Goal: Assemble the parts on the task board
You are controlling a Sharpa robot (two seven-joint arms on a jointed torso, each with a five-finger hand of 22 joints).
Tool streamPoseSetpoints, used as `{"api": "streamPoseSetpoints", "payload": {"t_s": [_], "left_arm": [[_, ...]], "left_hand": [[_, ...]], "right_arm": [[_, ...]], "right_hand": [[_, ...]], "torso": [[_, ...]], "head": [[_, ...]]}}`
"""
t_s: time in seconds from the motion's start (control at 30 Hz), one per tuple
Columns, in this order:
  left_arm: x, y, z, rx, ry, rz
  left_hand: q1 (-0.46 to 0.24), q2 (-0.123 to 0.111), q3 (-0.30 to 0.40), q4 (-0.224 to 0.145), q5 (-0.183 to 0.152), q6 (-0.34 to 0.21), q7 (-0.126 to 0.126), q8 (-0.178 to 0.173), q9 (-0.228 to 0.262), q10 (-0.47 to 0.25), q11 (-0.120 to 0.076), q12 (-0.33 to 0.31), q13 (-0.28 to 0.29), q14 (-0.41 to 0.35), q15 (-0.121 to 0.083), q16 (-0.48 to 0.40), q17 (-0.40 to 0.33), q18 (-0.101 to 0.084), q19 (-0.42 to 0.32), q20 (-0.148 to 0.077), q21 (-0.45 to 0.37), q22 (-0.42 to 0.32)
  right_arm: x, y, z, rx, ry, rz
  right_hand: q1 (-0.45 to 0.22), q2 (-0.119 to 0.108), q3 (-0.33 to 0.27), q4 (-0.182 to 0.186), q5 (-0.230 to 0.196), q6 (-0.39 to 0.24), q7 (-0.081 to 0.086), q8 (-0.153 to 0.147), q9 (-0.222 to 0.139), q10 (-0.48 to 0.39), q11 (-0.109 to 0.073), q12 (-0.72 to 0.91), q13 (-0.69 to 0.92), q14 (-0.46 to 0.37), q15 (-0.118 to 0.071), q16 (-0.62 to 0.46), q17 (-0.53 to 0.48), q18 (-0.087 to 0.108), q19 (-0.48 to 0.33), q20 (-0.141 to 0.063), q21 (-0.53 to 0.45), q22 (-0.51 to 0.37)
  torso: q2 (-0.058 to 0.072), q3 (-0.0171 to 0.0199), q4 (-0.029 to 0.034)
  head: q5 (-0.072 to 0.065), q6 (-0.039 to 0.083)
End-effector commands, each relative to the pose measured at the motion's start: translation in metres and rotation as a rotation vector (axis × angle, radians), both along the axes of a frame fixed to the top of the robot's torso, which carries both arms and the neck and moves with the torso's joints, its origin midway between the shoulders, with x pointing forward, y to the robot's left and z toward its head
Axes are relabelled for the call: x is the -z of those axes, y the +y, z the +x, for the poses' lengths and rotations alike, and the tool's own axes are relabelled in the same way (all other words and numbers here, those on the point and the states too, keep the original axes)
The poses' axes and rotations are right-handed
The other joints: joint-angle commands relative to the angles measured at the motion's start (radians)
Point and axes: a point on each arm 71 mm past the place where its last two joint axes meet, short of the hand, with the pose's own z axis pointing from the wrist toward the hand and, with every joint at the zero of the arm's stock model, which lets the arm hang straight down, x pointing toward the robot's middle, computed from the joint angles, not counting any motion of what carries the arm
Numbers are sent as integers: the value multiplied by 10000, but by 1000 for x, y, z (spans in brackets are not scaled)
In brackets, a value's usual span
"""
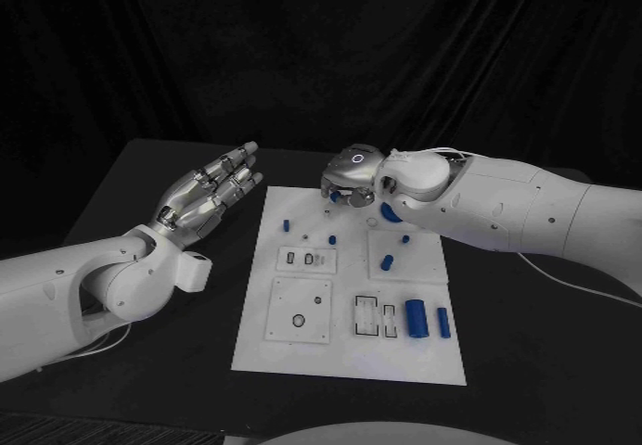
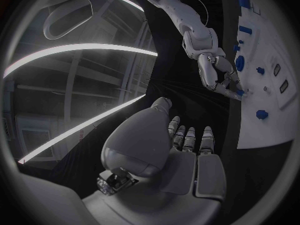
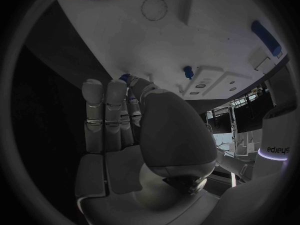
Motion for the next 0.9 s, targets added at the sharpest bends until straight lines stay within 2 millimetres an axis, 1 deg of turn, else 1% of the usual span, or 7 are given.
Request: {"api": "streamPoseSetpoints", "payload": {"t_s": [0.03,0.47,0.5,0.53,0.63,0.73,0.9], "left_arm": [[-3,-1,0,91,-208,-146],[-2,-1,1,118,-170,-127],[-2,-2,1,121,-168,-127],[-2,-2,1,122,-167,-126],[-2,-2,1,134,-160,-127],[-2,-2,1,139,-153,-125],[-2,-2,0,153,-144,-128]], "left_hand": [[92,-30,38,-5,64,-3,64,68,11,-4,85,32,13,-5,60,-37,-13,187,23,71,-33,10],[101,-20,66,-6,57,11,72,71,13,-5,92,38,14,-5,73,-37,-13,187,26,85,-30,12],[101,-20,66,-6,57,11,72,71,13,-5,92,38,14,-5,73,-37,-13,187,26,85,-30,12],[104,-16,80,-3,52,30,82,77,15,-5,97,42,15,-5,80,-37,-13,186,26,93,-30,12],[104,-16,80,-3,52,30,82,77,15,-5,97,42,15,-5,80,-37,-13,186,26,93,-30,12],[105,-13,91,-1,48,50,93,83,18,-6,103,43,15,-5,86,-37,-13,186,26,100,-30,12],[105,-13,91,-1,48,50,93,83,18,-6,103,43,15,-5,86,-37,-13,186,26,100,-30,12]], "right_arm": [[1,2,-2,-7,-118,141],[2,7,-5,-68,24,54],[2,7,-5,-35,66,11],[2,7,-5,-19,86,-11],[4,6,-4,123,223,-160],[5,5,-3,321,344,-307],[5,1,-2,468,281,-259]], "right_hand": [[4,-117,81,8,47,-90,-18,-64,-17,-54,0,17,-5,-64,27,-16,4,-109,-87,4,50,36],[-41,-178,155,20,76,-313,-134,-203,-59,-234,-12,6,-15,-101,28,-59,-30,-104,-141,6,50,103],[-52,-194,173,22,71,-386,-185,-241,-73,-302,-14,7,-17,-121,32,-88,-60,-104,-158,8,46,118],[-83,-234,208,29,52,-604,-344,-318,-114,-506,43,9,-23,-176,65,-149,-115,-104,-206,19,29,148],[-125,-277,255,33,38,-860,-486,-325,-155,-851,103,9,-27,-169,101,-95,-28,-117,-221,54,64,256],[-167,-346,154,-37,-25,-1417,-746,-344,-257,-2183,118,21,-59,-243,111,-175,-99,-104,-288,81,8,300],[-170,-188,-299,-245,-77,-1878,-857,-303,-373,-3433,166,7,-26,-506,166,-466,-397,-53,-525,138,-277,213]], "torso": [[4,-4,14],[4,-5,9],[4,-2,9],[2,-2,7],[-2,-4,7],[1,-4,9],[-2,-4,13]], "head": [[4,-6],[0,-10],[-1,-12],[-4,-15],[-5,-23],[-2,-22],[16,-22]]}}
